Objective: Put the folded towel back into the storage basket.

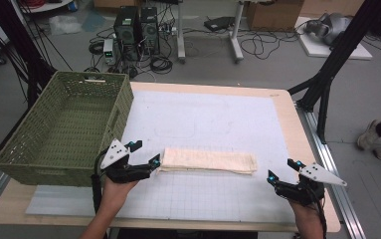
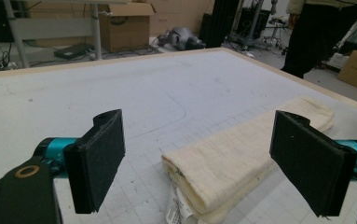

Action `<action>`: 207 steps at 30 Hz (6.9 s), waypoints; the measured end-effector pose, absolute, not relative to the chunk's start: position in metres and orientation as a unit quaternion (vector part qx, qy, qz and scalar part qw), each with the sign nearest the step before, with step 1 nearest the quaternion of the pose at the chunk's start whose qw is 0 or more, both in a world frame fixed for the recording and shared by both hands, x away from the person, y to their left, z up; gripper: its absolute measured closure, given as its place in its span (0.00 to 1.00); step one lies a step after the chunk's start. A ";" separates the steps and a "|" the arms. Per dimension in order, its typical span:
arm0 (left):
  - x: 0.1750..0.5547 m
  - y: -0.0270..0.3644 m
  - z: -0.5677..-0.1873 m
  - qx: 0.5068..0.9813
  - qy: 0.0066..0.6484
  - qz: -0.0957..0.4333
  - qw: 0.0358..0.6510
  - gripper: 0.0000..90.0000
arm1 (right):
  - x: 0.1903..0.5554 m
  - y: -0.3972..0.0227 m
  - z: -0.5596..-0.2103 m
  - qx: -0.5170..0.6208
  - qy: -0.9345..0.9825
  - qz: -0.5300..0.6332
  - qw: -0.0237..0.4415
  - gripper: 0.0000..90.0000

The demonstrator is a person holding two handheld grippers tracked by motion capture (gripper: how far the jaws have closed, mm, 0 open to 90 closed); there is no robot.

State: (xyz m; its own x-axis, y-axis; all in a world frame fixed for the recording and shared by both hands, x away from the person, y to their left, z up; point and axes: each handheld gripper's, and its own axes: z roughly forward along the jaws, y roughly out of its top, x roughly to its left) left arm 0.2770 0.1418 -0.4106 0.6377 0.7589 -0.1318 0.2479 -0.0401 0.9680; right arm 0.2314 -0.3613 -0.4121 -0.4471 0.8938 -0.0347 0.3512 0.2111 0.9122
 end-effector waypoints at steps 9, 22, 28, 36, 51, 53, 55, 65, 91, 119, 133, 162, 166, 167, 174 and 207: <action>0.285 0.138 -0.413 0.699 0.373 0.194 0.579 0.24 | 0.235 -0.359 -0.415 0.432 0.723 0.454 0.292 0.20; 0.303 0.120 -0.424 0.735 0.412 0.173 0.511 0.26 | 0.235 -0.356 -0.417 0.431 0.727 0.450 0.289 0.20; 0.308 0.114 -0.432 0.750 0.422 0.144 0.489 0.35 | 0.236 -0.356 -0.417 0.431 0.729 0.448 0.287 0.20; 0.313 0.100 -0.440 0.772 0.432 0.145 0.443 0.50 | 0.235 -0.356 -0.417 0.431 0.730 0.447 0.286 0.21; 0.309 0.089 -0.448 0.804 0.409 0.157 0.401 0.64 | 0.236 -0.355 -0.418 0.428 0.733 0.444 0.287 0.21; 0.308 0.090 -0.449 0.806 0.402 0.140 0.411 0.74 | 0.236 -0.354 -0.418 0.427 0.734 0.444 0.284 0.21; 0.307 0.088 -0.449 0.810 0.393 0.142 0.411 0.88 | 0.236 -0.353 -0.418 0.427 0.735 0.444 0.283 0.21; 0.306 0.091 -0.448 0.805 0.398 0.134 0.420 0.90 | 0.246 -0.341 -0.425 0.434 0.746 0.431 0.264 0.21; 0.303 0.095 -0.449 0.802 0.393 0.136 0.429 0.90 | 0.279 -0.311 -0.451 0.422 0.805 0.372 0.189 0.70; 0.294 0.108 -0.416 0.767 0.370 0.159 0.499 0.90 | 0.278 -0.320 -0.431 0.397 0.791 0.423 0.194 0.92; 0.284 0.124 -0.391 0.745 0.359 0.187 0.531 0.90 | 0.284 -0.311 -0.408 0.356 0.788 0.452 0.217 0.92; 0.244 0.199 -0.331 0.697 0.381 0.263 0.547 0.90 | 0.367 -0.213 -0.350 0.293 0.793 0.487 0.222 0.92; 0.236 0.209 -0.328 0.691 0.384 0.277 0.546 0.90 | 0.380 -0.194 -0.343 0.287 0.796 0.485 0.222 0.92; 0.234 0.211 -0.327 0.689 0.385 0.279 0.547 0.90 | 0.383 -0.190 -0.341 0.284 0.796 0.486 0.223 0.92; 0.223 0.226 -0.321 0.679 0.389 0.297 0.548 0.91 | 0.401 -0.162 -0.330 0.267 0.799 0.491 0.221 0.92; 0.188 0.306 -0.312 0.624 0.435 0.373 0.531 0.91 | 0.465 0.001 -0.304 0.201 0.818 0.505 0.189 0.92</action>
State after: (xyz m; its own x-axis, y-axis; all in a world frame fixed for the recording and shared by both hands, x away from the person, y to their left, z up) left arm 0.1881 0.3060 -0.3123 0.3432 0.9393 0.0038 0.1462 -0.0574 0.9876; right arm 0.4648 0.0009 -0.3038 -0.8478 0.5194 -0.1069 0.1377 0.4103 0.9015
